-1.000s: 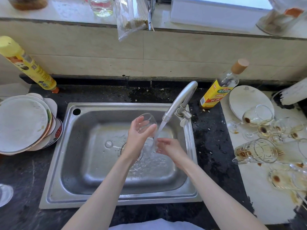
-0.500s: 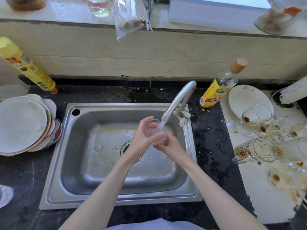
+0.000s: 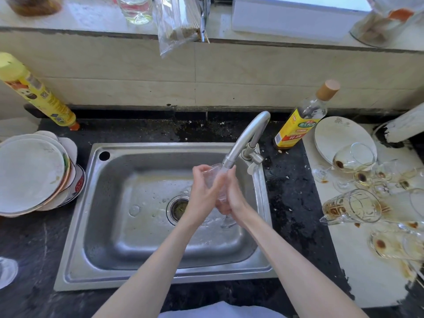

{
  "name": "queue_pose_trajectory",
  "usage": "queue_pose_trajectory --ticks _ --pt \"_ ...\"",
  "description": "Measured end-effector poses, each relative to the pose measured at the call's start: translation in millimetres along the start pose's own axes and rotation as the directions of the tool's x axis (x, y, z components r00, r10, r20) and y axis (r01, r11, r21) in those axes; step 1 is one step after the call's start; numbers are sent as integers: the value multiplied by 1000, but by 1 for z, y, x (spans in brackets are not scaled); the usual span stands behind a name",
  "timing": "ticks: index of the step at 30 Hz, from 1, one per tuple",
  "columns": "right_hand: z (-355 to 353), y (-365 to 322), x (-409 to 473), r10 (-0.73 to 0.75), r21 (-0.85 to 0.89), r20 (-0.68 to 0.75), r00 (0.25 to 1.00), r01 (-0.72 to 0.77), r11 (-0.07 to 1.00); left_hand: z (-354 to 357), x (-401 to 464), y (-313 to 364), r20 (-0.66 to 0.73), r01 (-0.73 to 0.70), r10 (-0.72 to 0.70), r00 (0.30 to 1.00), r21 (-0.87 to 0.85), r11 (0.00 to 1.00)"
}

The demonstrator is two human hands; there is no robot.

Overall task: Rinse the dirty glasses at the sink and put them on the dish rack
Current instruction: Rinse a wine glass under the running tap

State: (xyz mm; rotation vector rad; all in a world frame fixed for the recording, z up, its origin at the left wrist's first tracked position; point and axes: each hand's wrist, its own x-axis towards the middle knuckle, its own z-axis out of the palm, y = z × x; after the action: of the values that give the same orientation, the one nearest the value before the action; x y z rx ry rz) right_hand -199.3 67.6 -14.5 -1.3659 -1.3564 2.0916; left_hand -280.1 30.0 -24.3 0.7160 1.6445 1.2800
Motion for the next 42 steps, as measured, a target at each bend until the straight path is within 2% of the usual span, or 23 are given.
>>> queue_pose_trajectory --ticks 2,3,5,7,9,10,12,14,17,19,21,23,24,26,29,33,34,36,38,39,42 --pt "4 4 2 -49 -5 33 998 49 999 5 7 8 -162 50 -67 985 -106 993" --pt "6 10 2 -83 19 41 996 83 996 5 10 9 -192 50 -70 979 -105 993" --pt "9 16 1 -98 101 -41 994 102 990 5 10 9 -80 -15 13 997 -23 1000" --pt "3 16 4 46 212 -154 987 -12 977 5 3 7 141 -107 100 985 45 993" --pt "-4 11 6 228 324 -103 968 -184 928 5 2 -3 225 -245 214 950 122 962" --pt "-7 9 6 265 317 -59 963 -233 919 5 4 -9 205 -286 255 945 138 948" --pt "-9 10 7 247 227 -11 969 -238 944 5 6 -9 113 -215 207 972 66 974" --pt "-7 13 7 152 140 5 988 -151 979 5 10 -7 11 -71 71 997 -19 997" --pt "0 16 4 110 163 9 994 -110 981 1 14 -6 -80 -18 19 997 13 1000" --pt "1 20 3 102 166 -37 994 -94 982 -3 14 -7 13 -58 57 998 51 997" --pt "-1 20 4 128 188 -78 989 -112 976 -8 15 -11 187 -145 122 975 115 983" --pt "-7 17 6 250 271 -87 964 -218 937 -12 11 -17 345 -279 206 916 177 944" --pt "-11 15 6 296 305 -58 954 -265 915 -12 10 -18 373 -295 211 903 184 938" --pt "-19 13 7 320 276 36 947 -317 907 -13 9 -19 353 -274 198 914 177 945" --pt "-27 12 5 248 163 136 959 -269 949 -19 14 -22 270 -247 191 944 193 949" --pt "-23 13 -2 119 186 136 984 -143 972 -26 20 -12 156 -230 200 967 205 951" --pt "-20 15 -2 106 183 122 987 -127 975 -26 19 -9 162 -230 197 967 218 948" --pt "-15 15 -1 121 200 90 988 -137 970 -26 17 -6 269 -225 155 951 251 941" --pt "-15 16 2 240 235 79 968 -252 939 -27 16 -6 421 -235 108 901 262 936" --pt "-17 16 4 297 256 100 950 -313 915 -27 16 -6 454 -247 104 885 269 931" --pt "-24 12 7 329 175 160 931 -355 918 -31 16 -2 369 -237 122 921 284 929"
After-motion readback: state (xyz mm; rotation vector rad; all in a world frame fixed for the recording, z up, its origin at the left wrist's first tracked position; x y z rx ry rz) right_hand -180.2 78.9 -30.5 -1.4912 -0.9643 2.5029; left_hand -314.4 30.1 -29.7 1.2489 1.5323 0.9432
